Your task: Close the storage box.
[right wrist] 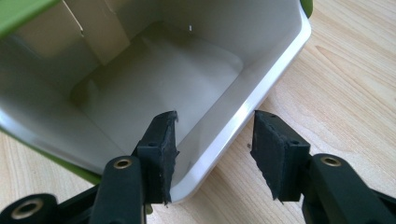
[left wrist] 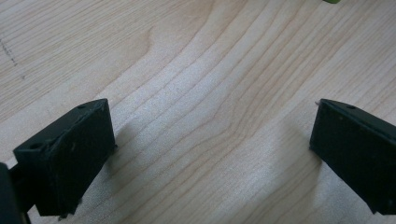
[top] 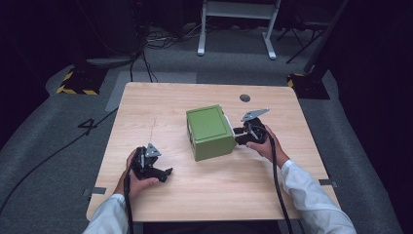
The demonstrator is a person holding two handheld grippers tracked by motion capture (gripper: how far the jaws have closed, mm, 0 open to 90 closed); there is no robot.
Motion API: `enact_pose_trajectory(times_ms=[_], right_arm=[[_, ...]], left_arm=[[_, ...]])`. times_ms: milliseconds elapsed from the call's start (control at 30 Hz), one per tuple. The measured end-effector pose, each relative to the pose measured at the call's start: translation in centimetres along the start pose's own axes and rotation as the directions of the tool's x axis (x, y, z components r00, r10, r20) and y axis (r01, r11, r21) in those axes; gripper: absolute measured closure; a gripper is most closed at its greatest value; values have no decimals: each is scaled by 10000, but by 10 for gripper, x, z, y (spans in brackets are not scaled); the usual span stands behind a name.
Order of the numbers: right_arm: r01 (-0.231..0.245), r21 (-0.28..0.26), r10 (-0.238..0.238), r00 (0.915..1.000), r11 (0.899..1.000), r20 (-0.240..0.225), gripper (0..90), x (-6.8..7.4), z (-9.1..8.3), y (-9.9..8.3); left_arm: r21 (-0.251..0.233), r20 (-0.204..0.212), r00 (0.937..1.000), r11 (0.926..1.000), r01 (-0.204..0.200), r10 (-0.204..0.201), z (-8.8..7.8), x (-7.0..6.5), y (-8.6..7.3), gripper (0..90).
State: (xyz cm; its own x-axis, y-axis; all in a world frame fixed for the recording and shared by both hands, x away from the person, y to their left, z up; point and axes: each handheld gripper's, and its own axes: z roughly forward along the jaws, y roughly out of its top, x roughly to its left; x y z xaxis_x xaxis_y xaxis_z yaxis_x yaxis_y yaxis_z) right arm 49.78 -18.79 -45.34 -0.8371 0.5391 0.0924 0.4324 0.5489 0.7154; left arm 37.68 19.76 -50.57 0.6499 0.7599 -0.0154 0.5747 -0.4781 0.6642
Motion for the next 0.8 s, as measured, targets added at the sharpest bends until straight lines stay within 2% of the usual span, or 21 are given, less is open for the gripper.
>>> enact_pose_trajectory(times_ms=[233, 367, 800], right_arm=[[85, -33, -85, 10000, 10000, 36, 516, 3, -1, 2], [73, -12, -73, 10000, 10000, -3, 483, 4, 0, 2], [500, 42, -502, 9952, 9987, 838, 369, 2, -14, 4]], left_arm=[[2, 3, 10000, 10000, 18, -18, 0, 0, 0, 2], [1, -8, 10000, 10000, 11, -11, 0, 0, 0, 3], [2, 23, 10000, 10000, 16, -16, 0, 0, 0, 2]])
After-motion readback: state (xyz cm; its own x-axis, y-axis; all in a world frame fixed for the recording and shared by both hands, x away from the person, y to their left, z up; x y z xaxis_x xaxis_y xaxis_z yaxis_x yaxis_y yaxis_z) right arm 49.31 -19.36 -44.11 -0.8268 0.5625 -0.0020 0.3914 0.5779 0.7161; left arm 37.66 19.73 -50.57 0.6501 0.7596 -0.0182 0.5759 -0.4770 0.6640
